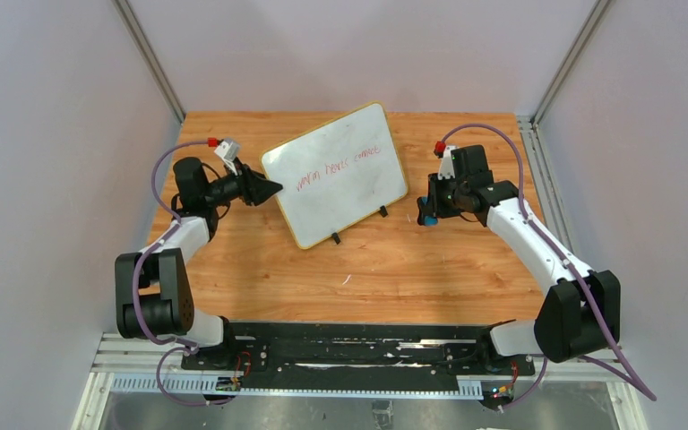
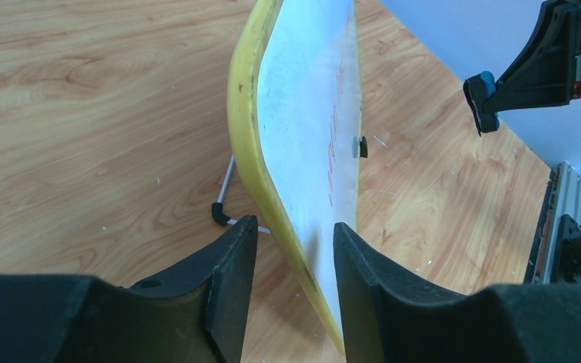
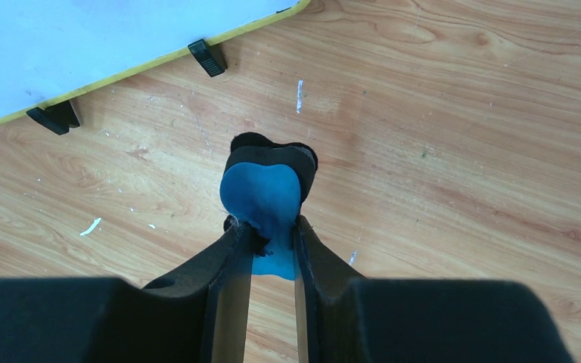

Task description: Erase the whiteboard

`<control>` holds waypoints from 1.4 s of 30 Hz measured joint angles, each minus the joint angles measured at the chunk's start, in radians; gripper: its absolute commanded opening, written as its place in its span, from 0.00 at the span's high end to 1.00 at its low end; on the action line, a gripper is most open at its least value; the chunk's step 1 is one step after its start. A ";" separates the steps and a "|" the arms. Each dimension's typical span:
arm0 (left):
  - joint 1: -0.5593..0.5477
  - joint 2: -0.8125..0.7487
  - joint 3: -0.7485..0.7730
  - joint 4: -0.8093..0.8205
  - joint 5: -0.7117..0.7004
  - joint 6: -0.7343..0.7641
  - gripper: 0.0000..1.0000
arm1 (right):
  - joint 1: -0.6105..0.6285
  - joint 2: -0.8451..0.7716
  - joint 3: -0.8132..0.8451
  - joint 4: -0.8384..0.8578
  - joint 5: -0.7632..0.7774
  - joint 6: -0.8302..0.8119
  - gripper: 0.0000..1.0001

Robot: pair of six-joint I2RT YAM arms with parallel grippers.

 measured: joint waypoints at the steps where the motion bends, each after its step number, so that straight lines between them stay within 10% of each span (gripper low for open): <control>1: 0.000 0.000 0.001 0.000 -0.002 0.000 0.60 | 0.000 0.000 0.000 0.000 0.000 0.000 0.99; 42: -0.004 0.001 0.001 0.000 0.004 -0.045 1.00 | 0.032 0.282 0.214 0.395 -0.046 -0.062 0.99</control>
